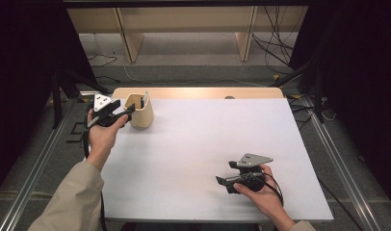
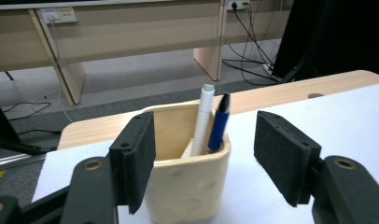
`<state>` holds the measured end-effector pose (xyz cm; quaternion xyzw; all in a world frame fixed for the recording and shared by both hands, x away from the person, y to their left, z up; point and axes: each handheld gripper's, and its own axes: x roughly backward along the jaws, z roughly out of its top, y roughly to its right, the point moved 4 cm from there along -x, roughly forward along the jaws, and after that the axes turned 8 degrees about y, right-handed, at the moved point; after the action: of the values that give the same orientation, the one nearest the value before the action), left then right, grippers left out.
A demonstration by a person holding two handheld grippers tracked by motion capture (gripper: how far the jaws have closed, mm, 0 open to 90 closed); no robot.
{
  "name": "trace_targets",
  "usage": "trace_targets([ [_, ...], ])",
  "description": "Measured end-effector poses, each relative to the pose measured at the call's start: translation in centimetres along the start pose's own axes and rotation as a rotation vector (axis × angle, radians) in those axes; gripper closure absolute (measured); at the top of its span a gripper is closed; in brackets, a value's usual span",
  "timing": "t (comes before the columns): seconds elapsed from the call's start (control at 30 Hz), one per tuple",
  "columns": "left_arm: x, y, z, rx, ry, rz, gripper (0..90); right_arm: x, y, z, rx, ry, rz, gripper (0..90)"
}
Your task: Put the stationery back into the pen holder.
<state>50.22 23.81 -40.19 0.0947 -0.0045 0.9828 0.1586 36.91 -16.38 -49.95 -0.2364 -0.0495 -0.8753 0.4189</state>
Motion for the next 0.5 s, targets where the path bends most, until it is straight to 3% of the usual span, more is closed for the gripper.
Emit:
trace_targets([
  [0.5, 1.5, 1.6, -0.7, -0.011, -0.019, -0.054, 33.8, 0.0, 0.0, 0.0, -0.001, 0.000, -0.002, 23.1],
])
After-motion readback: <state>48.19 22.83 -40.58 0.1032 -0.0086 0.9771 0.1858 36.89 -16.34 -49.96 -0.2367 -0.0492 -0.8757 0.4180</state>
